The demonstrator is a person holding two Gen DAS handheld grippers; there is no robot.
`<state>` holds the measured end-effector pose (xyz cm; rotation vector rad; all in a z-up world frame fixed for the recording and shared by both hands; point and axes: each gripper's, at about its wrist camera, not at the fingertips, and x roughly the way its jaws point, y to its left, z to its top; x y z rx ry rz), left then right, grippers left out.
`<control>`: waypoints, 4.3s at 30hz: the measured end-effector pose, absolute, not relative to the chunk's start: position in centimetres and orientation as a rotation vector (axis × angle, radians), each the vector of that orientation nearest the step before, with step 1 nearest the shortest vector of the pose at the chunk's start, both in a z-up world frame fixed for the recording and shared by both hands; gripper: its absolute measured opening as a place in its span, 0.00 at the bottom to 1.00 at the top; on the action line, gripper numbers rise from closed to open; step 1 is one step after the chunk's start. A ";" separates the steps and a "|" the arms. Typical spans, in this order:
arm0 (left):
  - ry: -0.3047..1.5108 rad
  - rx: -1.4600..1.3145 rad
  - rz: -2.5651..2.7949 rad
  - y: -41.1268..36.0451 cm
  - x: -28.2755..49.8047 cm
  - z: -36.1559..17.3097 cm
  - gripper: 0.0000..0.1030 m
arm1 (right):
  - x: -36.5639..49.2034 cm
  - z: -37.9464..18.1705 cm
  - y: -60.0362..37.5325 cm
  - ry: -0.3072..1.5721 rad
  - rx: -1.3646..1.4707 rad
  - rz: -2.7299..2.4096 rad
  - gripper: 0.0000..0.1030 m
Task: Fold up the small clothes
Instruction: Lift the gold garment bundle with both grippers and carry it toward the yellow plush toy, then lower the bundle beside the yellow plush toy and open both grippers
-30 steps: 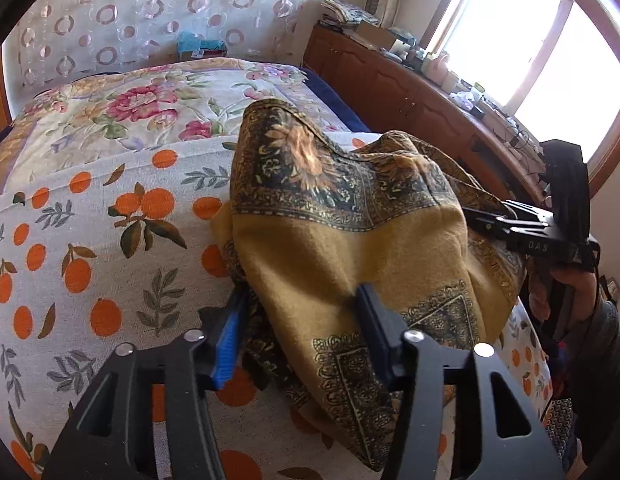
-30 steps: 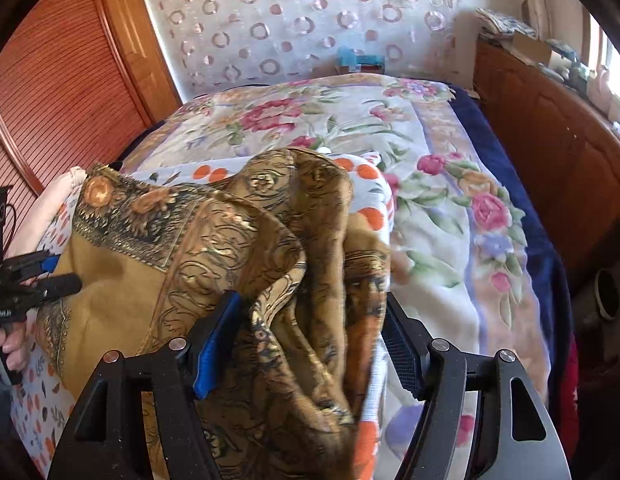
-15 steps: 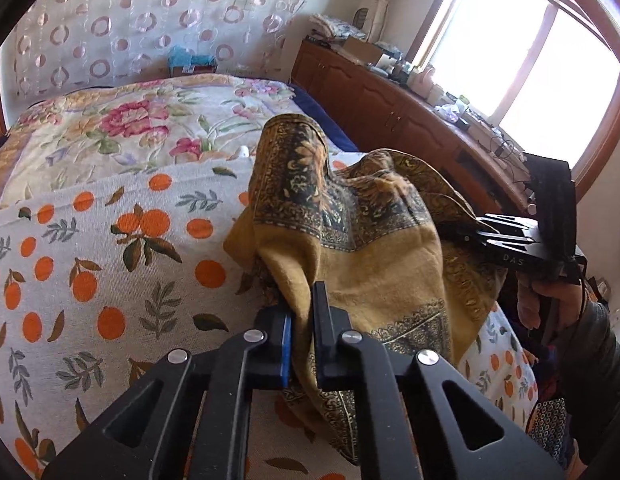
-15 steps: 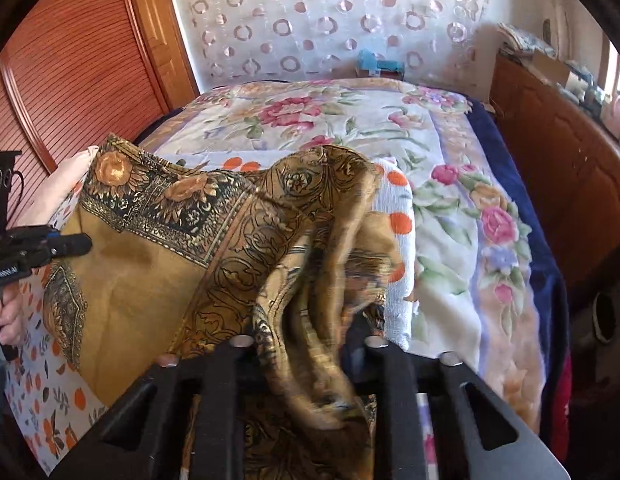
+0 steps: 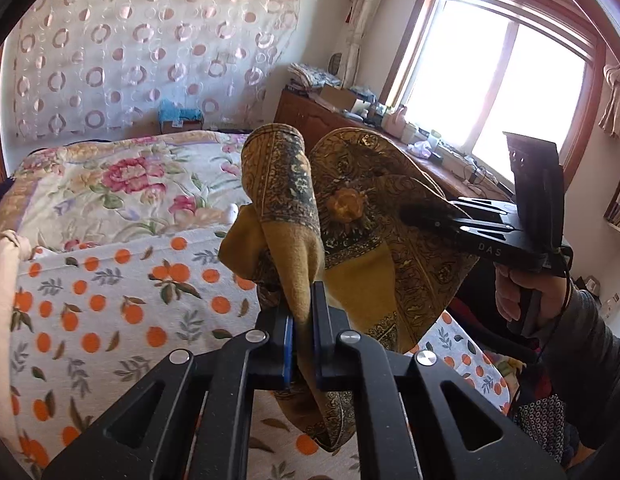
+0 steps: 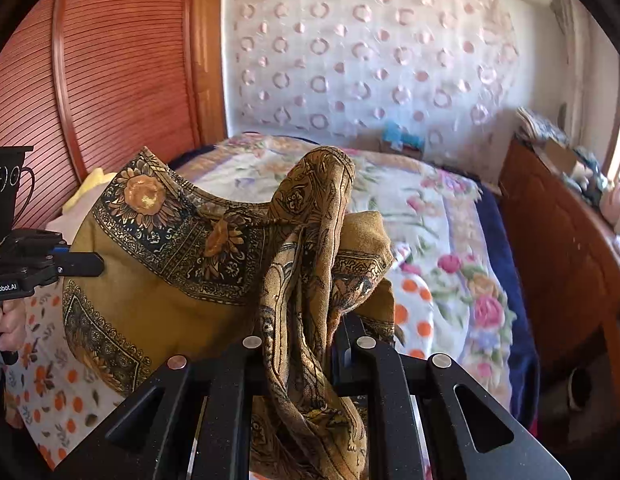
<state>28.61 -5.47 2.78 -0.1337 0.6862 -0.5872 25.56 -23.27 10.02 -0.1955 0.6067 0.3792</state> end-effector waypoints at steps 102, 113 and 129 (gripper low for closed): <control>0.598 -0.257 0.222 22.2 16.4 -4.1 0.78 | 33.2 1.2 -3.8 0.582 -0.272 0.895 0.46; 0.564 -0.147 0.207 18.8 13.6 -1.2 0.82 | 27.2 2.5 -8.0 0.534 -0.245 0.858 0.66; 0.546 -0.067 0.125 13.1 10.7 0.1 0.82 | 18.7 3.4 -16.7 0.499 -0.141 0.692 0.78</control>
